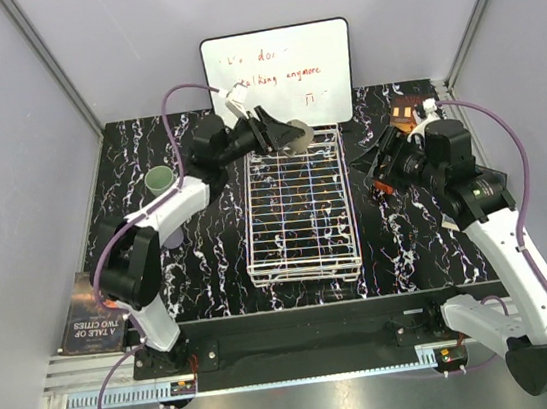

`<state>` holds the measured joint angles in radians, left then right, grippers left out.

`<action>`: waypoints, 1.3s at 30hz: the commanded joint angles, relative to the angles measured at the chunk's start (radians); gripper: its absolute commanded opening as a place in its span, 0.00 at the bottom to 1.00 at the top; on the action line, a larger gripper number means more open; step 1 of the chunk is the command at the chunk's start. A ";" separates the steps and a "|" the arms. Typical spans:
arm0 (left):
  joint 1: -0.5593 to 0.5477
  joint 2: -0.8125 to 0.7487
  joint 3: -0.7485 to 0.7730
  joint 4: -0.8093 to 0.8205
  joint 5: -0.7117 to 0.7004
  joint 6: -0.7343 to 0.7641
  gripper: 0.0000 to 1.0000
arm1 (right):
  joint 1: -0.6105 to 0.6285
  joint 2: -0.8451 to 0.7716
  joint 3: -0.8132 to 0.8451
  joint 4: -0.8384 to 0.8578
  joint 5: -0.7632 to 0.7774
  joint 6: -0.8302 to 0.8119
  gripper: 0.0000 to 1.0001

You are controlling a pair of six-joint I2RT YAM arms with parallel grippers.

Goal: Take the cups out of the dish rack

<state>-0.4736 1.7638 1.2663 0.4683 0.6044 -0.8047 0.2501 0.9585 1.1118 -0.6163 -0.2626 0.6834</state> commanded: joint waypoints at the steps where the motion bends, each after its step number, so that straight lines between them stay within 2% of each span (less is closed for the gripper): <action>1: -0.023 -0.059 -0.118 0.603 0.189 -0.453 0.00 | 0.009 -0.001 -0.013 0.153 -0.101 0.094 0.71; 2: -0.022 -0.059 -0.142 0.671 0.183 -0.564 0.00 | 0.009 -0.006 -0.045 0.211 -0.139 0.114 0.70; 3: -0.023 -0.061 -0.165 0.801 0.173 -0.615 0.00 | 0.011 -0.020 -0.062 0.242 -0.157 0.145 0.70; 5: -0.023 -0.063 -0.234 0.903 0.132 -0.716 0.00 | 0.012 -0.043 -0.104 0.326 -0.196 0.172 0.70; 7: -0.023 -0.089 -0.304 0.972 0.097 -0.738 0.00 | 0.014 -0.058 -0.118 0.364 -0.222 0.195 0.70; 11: -0.034 -0.174 -0.410 0.969 0.058 -0.697 0.00 | 0.014 -0.090 -0.142 0.461 -0.245 0.226 0.69; 15: -0.059 -0.239 -0.469 0.920 0.031 -0.645 0.00 | 0.014 -0.090 -0.170 0.573 -0.299 0.326 0.67; 19: -0.094 -0.257 -0.475 0.897 0.015 -0.614 0.00 | 0.015 -0.073 -0.240 0.763 -0.380 0.448 0.63; 25: -0.146 -0.259 -0.430 0.836 -0.006 -0.536 0.00 | 0.034 -0.055 -0.311 0.932 -0.417 0.600 0.63; 28: -0.166 -0.254 -0.410 0.790 -0.014 -0.501 0.00 | 0.041 -0.060 -0.297 0.935 -0.423 0.604 0.63; 39: -0.204 -0.221 -0.398 0.777 -0.045 -0.455 0.00 | 0.064 -0.040 -0.262 0.971 -0.461 0.633 0.62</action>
<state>-0.6598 1.5383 0.8181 1.1950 0.5938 -1.3083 0.2962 0.9146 0.8036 0.2714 -0.6857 1.2915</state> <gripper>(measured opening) 0.678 0.627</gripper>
